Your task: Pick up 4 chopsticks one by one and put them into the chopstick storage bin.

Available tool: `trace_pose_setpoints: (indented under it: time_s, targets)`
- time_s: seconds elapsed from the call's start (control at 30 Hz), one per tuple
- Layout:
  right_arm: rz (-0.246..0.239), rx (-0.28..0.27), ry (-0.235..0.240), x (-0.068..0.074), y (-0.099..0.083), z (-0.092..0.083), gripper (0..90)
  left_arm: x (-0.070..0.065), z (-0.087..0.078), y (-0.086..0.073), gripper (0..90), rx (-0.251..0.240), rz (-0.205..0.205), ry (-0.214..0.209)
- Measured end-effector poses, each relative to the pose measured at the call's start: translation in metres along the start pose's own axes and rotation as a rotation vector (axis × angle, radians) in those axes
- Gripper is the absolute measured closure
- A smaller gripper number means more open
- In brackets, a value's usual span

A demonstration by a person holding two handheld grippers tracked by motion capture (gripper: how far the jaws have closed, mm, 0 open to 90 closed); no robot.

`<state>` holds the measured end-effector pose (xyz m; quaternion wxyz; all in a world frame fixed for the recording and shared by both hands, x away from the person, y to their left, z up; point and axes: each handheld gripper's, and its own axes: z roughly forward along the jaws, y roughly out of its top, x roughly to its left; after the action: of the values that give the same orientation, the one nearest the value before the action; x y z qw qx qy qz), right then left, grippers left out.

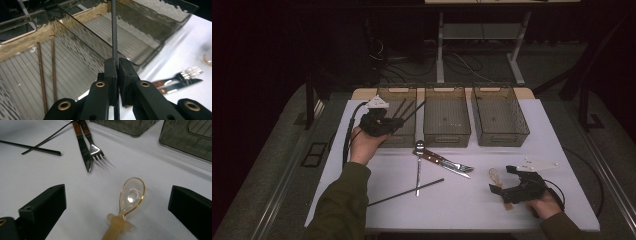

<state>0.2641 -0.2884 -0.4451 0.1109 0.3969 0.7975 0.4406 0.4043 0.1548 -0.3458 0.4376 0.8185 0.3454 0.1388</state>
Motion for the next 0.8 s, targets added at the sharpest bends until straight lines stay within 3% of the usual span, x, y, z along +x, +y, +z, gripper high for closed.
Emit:
trace_pose_setpoints:
  time_s: [0.17,0.5,0.67,0.7,0.8]
  targets:
    - [-0.003,-0.001,0.001,0.000,0.000,0.000,1.3,0.014,0.012,0.012,85.5,-0.003,-0.035,0.021]
    - [0.005,-0.005,0.005,0.000,-0.001,-0.002,1.3,0.047,0.033,0.033,85.5,0.002,-0.040,0.090]
    - [0.007,-0.014,0.006,0.000,0.000,-0.003,1.3,0.063,0.046,0.033,85.5,0.015,-0.090,0.133]
    - [0.007,-0.015,0.008,0.000,0.000,-0.003,1.3,0.067,0.052,0.031,85.5,0.043,-0.100,0.164]
    - [0.014,-0.016,0.009,0.000,0.000,-0.003,1.3,0.072,0.059,0.027,85.5,0.072,-0.116,0.178]
